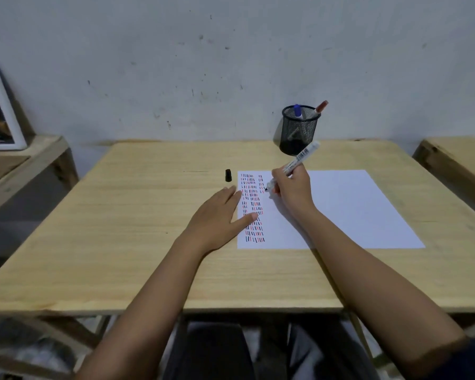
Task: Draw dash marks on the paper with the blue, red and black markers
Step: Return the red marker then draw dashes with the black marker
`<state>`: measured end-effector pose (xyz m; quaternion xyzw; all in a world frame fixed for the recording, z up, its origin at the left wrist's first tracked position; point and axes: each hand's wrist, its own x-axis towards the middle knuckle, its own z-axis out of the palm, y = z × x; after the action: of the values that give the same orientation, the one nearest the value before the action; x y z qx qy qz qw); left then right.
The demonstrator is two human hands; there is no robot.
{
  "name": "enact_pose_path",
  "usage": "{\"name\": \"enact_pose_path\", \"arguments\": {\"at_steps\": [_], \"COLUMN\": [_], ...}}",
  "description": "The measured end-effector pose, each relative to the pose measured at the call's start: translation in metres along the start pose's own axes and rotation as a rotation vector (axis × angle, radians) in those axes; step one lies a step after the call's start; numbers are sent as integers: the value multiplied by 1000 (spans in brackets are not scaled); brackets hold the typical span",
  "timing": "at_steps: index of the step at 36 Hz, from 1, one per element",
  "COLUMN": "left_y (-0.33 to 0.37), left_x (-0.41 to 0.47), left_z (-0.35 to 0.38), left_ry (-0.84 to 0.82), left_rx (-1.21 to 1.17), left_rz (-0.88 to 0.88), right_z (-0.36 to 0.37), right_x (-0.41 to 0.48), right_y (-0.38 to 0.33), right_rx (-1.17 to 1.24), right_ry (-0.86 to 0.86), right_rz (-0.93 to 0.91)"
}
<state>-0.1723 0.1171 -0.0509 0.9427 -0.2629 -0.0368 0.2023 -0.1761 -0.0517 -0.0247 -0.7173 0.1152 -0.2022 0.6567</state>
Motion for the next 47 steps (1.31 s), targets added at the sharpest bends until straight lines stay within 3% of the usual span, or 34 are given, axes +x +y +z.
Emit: {"name": "enact_pose_path", "arguments": {"at_steps": [24, 28, 32, 37, 40, 47], "left_y": [2, 13, 12, 3, -1, 3], "left_x": [-2, 24, 24, 13, 14, 57], "left_z": [-2, -42, -41, -27, -23, -29], "left_ry": [-13, 90, 74, 95, 147, 209], "left_rx": [9, 15, -27, -266, -382, -322], "left_rz": [16, 36, 39, -5, -83, -163], "right_z": [0, -1, -7, -16, -21, -26], "right_x": [3, 32, 37, 30, 26, 29], "right_y": [4, -42, -38, -20, -12, -21], "right_rx": [-70, 111, 304, 541, 629, 674], "right_ry": [11, 66, 109, 121, 99, 78], "right_rz": [-23, -51, 12, 142, 198, 231]}}
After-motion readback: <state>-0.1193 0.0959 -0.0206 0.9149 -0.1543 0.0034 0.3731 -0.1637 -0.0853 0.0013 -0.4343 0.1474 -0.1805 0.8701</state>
